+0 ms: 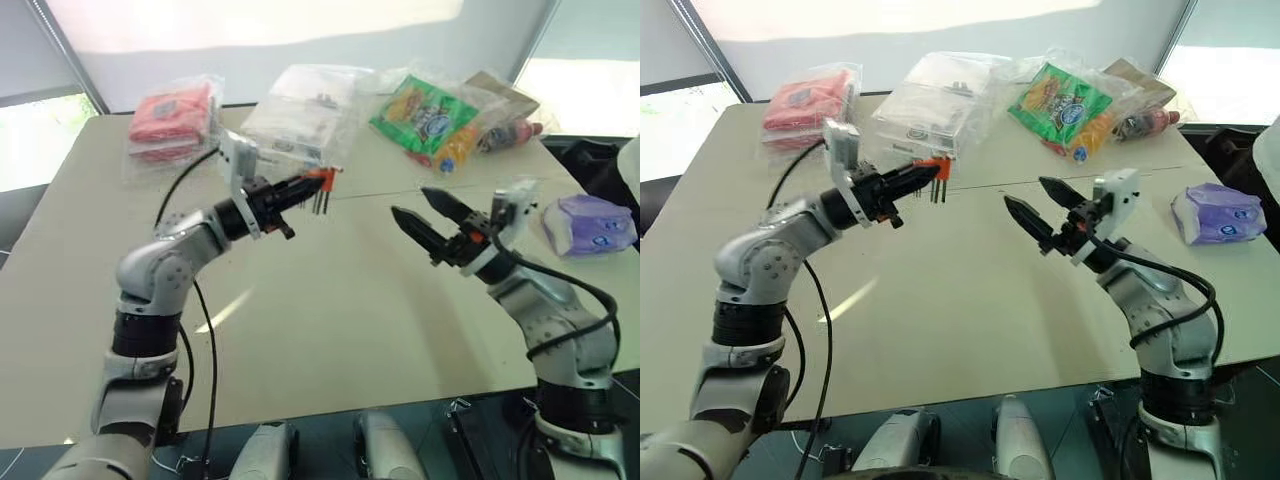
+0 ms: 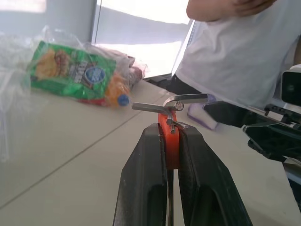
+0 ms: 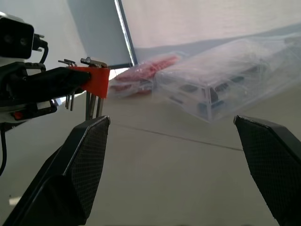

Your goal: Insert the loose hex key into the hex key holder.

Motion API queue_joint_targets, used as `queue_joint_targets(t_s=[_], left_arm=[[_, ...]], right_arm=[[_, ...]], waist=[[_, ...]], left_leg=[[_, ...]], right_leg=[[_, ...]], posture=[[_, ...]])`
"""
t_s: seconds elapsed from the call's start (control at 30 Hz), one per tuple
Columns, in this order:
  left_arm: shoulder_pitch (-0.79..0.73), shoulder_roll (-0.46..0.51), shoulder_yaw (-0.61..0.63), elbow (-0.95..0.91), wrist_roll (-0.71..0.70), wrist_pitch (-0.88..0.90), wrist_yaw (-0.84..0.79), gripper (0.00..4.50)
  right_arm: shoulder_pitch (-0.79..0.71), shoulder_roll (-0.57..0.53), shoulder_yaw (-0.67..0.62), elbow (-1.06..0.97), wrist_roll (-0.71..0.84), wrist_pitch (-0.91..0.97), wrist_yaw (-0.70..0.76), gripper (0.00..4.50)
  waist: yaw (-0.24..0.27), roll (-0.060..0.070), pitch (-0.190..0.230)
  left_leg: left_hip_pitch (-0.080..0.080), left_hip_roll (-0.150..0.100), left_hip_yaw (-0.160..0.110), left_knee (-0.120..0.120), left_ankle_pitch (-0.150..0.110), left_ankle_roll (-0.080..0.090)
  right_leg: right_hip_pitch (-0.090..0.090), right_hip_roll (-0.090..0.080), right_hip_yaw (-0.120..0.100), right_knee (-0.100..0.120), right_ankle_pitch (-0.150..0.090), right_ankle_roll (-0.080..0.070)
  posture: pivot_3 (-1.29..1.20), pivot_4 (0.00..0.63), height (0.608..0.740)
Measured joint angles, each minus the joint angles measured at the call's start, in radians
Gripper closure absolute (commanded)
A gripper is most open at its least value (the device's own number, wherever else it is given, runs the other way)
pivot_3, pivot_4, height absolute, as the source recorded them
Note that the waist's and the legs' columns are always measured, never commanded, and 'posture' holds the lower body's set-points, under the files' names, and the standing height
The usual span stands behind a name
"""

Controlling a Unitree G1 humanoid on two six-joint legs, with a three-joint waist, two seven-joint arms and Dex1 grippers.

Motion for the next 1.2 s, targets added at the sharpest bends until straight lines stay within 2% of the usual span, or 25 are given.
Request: queue_joint_targets(t_s=[0.17, 0.33, 0.53, 0.63, 0.8, 0.83, 0.93, 1.03, 1.2], left_arm=[[0.005, -0.146, -0.087, 0.149, 0.068, -0.036, -0.006, 4.50], [0.028, -0.274, -0.088, 0.276, 0.111, -0.082, 0.027, 4.50], [0.044, -0.307, -0.084, 0.390, 0.174, -0.131, 0.041, 4.50], [0.060, -0.309, -0.083, 0.408, 0.188, -0.138, 0.037, 3.23], [0.070, -0.297, -0.078, 0.404, 0.198, -0.138, 0.034, 0.72], [0.077, -0.292, -0.078, 0.401, 0.200, -0.138, 0.034, 0.09], [0.093, -0.280, -0.077, 0.378, 0.206, -0.140, 0.030, 0.04], [0.099, -0.227, -0.090, 0.366, 0.254, -0.179, 0.012, 0.04], [0.104, -0.094, -0.130, 0.327, 0.374, -0.310, -0.042, 0.04]], right_arm=[[0.070, 0.004, -0.006, -0.001, -0.053, -0.044, -0.019, 0.11], [0.149, 0.028, -0.011, -0.051, -0.074, -0.070, -0.068, 0.11], [0.193, 0.043, -0.010, -0.092, -0.085, -0.082, -0.106, 0.11], [0.200, 0.046, -0.006, -0.100, -0.097, -0.085, -0.116, 0.00], [0.198, 0.058, 0.013, -0.100, -0.115, -0.090, -0.123, 0.00], [0.195, 0.058, 0.017, -0.100, -0.116, -0.092, -0.123, 0.00], [0.175, 0.059, 0.028, -0.099, -0.125, -0.099, -0.120, 0.00], [0.162, 0.050, 0.031, -0.094, -0.135, -0.105, -0.103, 0.00], [0.130, -0.062, 0.035, -0.042, -0.144, -0.096, -0.013, 0.00]], waist=[[0.002, 0.000, 0.000], [0.001, 0.000, 0.000], [0.002, 0.000, 0.000], [0.002, 0.000, 0.000], [0.002, 0.000, 0.000], [0.002, 0.000, 0.000], [0.002, 0.000, 0.000], [0.000, 0.000, 0.000], [0.003, 0.000, 0.000]], left_leg=[[0.000, 0.000, 0.000, 0.000, 0.000, -0.001], [0.001, 0.000, 0.000, 0.000, 0.001, -0.001], [0.001, 0.000, 0.000, 0.000, 0.000, -0.001], [0.001, 0.000, 0.000, 0.000, 0.001, -0.001], [0.001, 0.000, 0.000, 0.000, 0.001, -0.001], [0.001, 0.000, 0.000, 0.000, 0.001, -0.001], [0.001, 0.000, 0.000, 0.000, 0.001, -0.001], [0.002, 0.000, 0.000, 0.000, 0.001, -0.001], [0.001, 0.000, 0.000, 0.000, 0.001, -0.001]], right_leg=[[0.001, 0.000, 0.000, -0.001, 0.000, 0.000], [0.001, 0.000, 0.000, -0.001, 0.000, 0.000], [0.001, 0.000, 0.000, -0.001, 0.000, 0.000], [0.001, 0.000, 0.000, -0.001, 0.000, 0.000], [0.001, 0.000, 0.000, -0.001, 0.000, 0.000], [0.001, 0.000, 0.000, -0.001, 0.000, 0.000], [0.001, 0.000, 0.000, -0.001, 0.000, 0.000], [0.001, 0.001, 0.000, 0.000, 0.000, 0.000], [0.002, 0.000, 0.000, -0.001, 0.000, 0.000]], posture=[[0.00, 0.150, 0.740], [0.00, 0.150, 0.740], [0.00, 0.150, 0.740], [0.00, 0.150, 0.740], [0.00, 0.150, 0.740], [0.00, 0.150, 0.740], [0.00, 0.150, 0.740], [0.00, 0.150, 0.740], [0.00, 0.150, 0.740]])
